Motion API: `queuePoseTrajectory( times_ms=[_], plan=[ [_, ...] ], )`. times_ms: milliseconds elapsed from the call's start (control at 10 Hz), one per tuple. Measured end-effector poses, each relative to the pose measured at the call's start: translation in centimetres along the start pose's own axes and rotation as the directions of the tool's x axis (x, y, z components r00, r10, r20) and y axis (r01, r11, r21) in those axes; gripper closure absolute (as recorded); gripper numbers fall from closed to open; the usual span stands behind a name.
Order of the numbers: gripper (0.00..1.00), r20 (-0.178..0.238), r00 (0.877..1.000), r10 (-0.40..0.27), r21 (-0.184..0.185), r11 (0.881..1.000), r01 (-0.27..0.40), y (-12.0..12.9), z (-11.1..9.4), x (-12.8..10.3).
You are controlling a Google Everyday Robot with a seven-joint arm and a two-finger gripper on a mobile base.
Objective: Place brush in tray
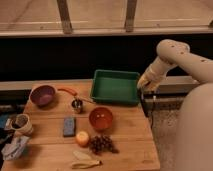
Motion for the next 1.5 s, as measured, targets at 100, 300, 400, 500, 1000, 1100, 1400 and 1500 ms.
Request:
queuePoseTrajectory(
  times_ms=[100,300,400,500,1000,1100,1400,1500],
  plan=[
    [1.00,0.008,1.000,-0.019,-0.025,1.000,0.019,1.7,-0.1,-0.8],
    [1.00,0.024,0.999,-0.044,-0.071,0.996,0.046,3.9,-1.0,-2.2],
    [1.00,0.034,0.998,-0.059,-0.095,0.993,0.062,4.9,-1.8,-2.9],
    [1.00,0.044,0.996,-0.081,-0.123,0.989,0.086,6.1,-2.3,-3.4],
    [0.96,0.052,0.992,-0.116,-0.216,0.968,0.124,8.3,-2.1,-3.9],
    [0.96,0.051,0.992,-0.117,-0.216,0.968,0.125,8.3,-2.0,-3.9],
    [0.97,0.038,0.993,-0.109,-0.213,0.970,0.114,8.0,-1.8,-3.4],
    [0.88,0.026,0.995,-0.094,-0.211,0.973,0.097,7.1,-2.0,-2.7]
  ],
)
